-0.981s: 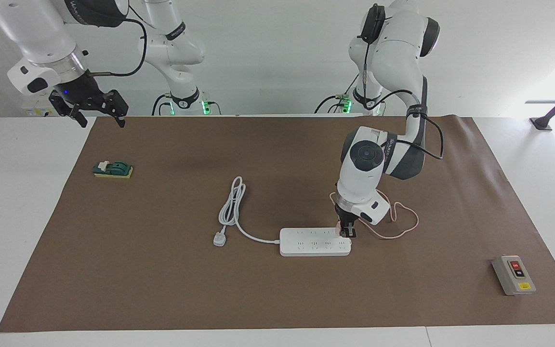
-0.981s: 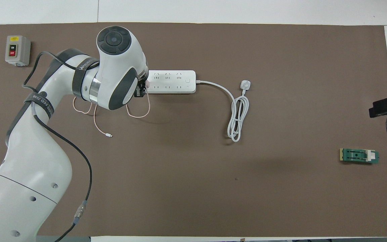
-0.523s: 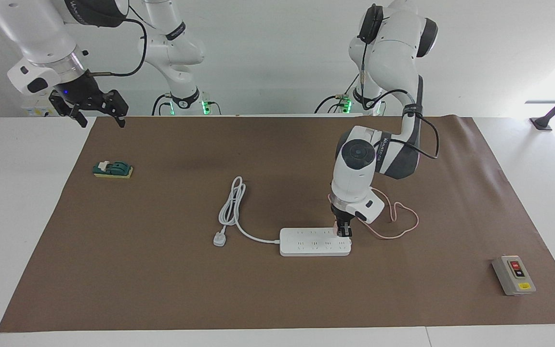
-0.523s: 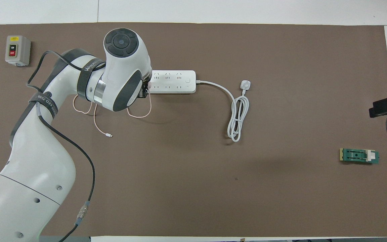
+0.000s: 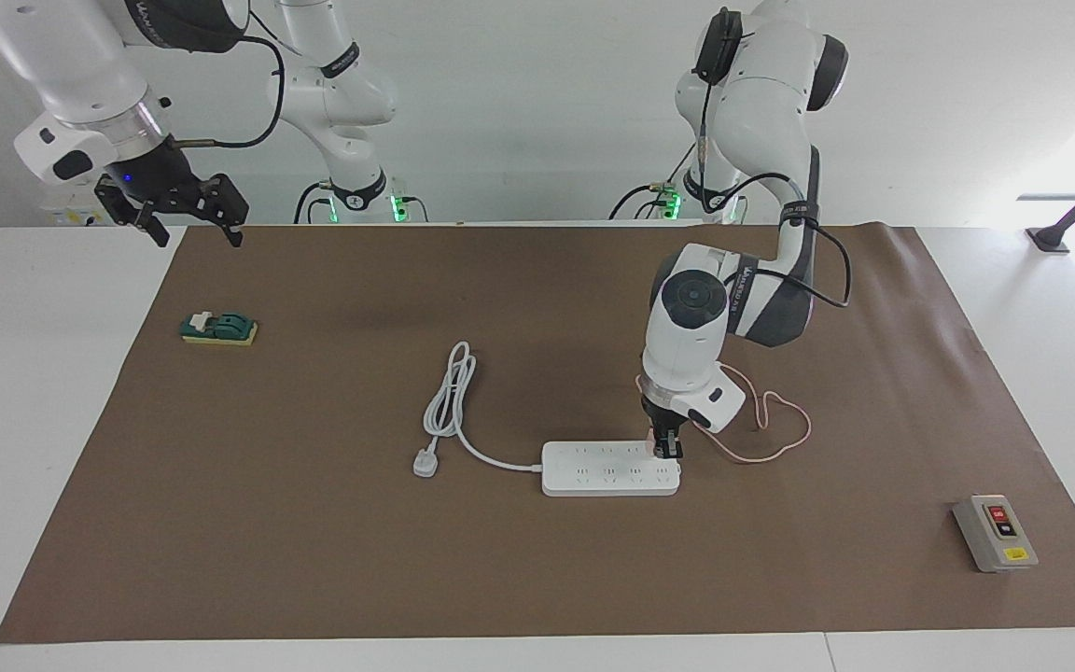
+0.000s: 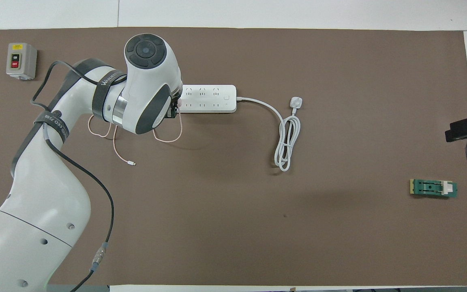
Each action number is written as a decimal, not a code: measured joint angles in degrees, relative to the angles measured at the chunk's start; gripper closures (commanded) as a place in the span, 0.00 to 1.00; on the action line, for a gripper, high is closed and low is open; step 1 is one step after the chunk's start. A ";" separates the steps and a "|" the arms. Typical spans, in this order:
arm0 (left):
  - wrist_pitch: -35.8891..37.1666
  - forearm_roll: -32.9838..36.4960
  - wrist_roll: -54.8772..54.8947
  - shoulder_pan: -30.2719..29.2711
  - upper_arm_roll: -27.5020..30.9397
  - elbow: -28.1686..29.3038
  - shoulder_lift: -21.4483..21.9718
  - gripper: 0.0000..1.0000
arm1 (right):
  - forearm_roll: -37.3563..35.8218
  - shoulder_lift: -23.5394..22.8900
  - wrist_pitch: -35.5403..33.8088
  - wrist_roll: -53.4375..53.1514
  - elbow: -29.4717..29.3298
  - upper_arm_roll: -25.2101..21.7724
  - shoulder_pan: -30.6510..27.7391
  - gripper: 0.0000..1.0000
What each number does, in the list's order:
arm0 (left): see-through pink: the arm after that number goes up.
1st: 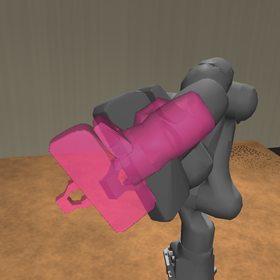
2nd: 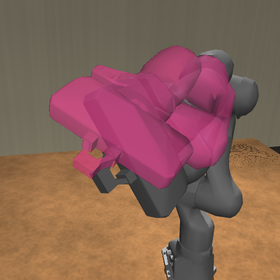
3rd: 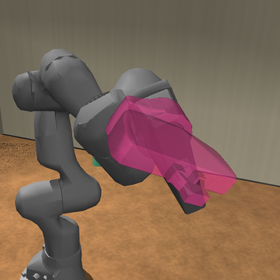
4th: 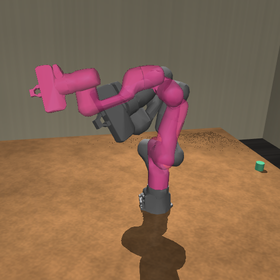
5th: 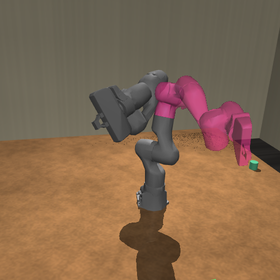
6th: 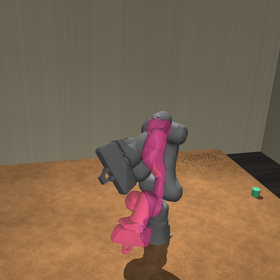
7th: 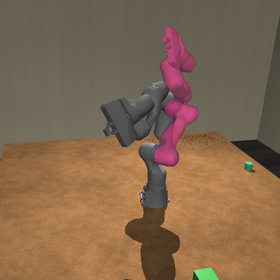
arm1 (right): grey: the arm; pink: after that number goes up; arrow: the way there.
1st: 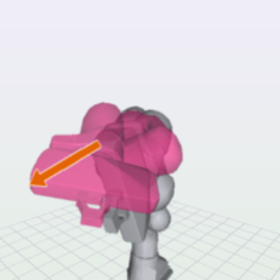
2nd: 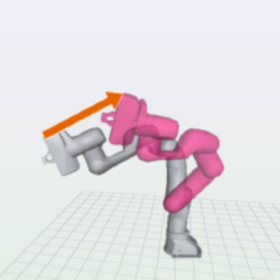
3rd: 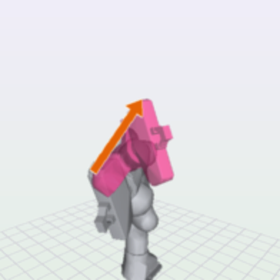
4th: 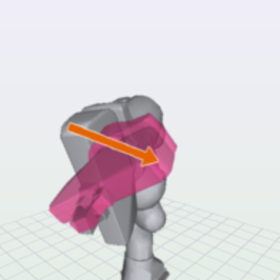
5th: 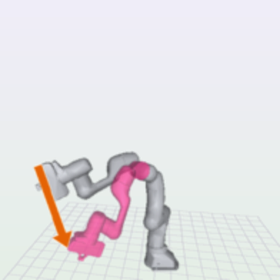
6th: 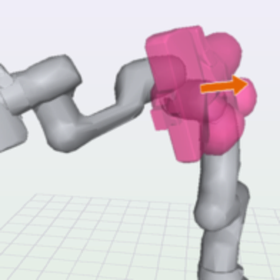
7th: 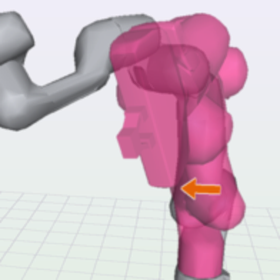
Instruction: Plug charger into power strip
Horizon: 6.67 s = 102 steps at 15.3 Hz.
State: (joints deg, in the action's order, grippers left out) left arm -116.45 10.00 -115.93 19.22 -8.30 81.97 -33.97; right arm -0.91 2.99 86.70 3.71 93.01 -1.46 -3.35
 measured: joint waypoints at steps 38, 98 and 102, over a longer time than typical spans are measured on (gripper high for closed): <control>-1.16 0.06 2.77 -0.22 0.00 1.37 -0.58 1.00 | 0.00 0.00 0.00 0.00 0.00 0.00 0.00 0.00; 28.39 -11.10 105.72 -25.53 1.32 4.51 33.75 0.00 | 0.00 0.14 -1.56 -0.03 0.03 -0.31 -0.08 0.00; 29.15 -10.94 107.27 -19.32 5.97 7.33 34.92 0.00 | 0.00 0.14 -1.56 -0.03 0.03 -0.31 -0.08 0.00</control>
State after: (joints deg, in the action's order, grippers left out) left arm -87.30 -0.94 -8.66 -0.11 -2.33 89.31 0.95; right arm -0.91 3.13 85.14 3.68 93.04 -1.77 -3.43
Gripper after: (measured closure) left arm 0.000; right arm 0.000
